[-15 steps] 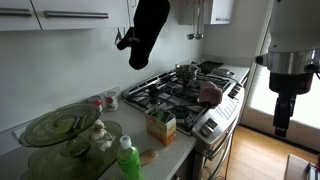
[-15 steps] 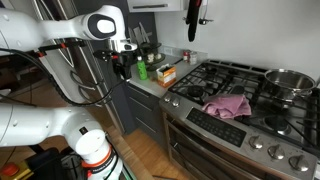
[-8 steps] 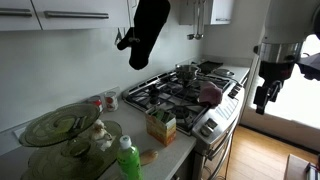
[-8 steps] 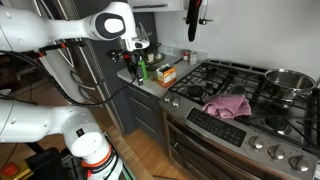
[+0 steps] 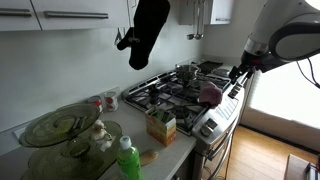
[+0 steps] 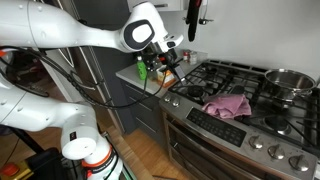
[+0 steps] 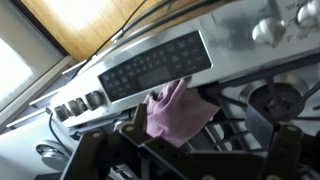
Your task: Use the pink towel to wipe the buttons on the stove
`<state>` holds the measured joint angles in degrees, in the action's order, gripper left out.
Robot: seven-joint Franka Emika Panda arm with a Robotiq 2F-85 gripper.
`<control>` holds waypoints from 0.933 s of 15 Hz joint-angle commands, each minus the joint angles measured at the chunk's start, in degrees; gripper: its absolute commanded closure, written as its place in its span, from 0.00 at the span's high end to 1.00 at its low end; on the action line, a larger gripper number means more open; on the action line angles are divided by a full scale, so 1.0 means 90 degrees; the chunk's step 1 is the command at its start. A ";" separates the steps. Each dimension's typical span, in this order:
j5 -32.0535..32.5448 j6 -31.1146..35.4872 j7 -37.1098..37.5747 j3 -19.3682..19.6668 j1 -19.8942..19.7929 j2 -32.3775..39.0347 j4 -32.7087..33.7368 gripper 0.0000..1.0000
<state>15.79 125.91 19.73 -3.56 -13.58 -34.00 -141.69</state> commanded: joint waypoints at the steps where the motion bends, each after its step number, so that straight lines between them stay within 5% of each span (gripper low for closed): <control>1: 0.0266 0.1316 0.0740 0.0047 -0.0358 0.0936 0.0216 1.00; 5: -0.0017 0.2492 0.0889 0.0287 -0.0460 0.1656 0.0253 1.00; 14: 0.0074 0.2422 0.0819 0.0320 -0.0419 0.1650 0.0269 1.00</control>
<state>16.40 147.83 27.15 -1.05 -17.70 -19.16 -139.37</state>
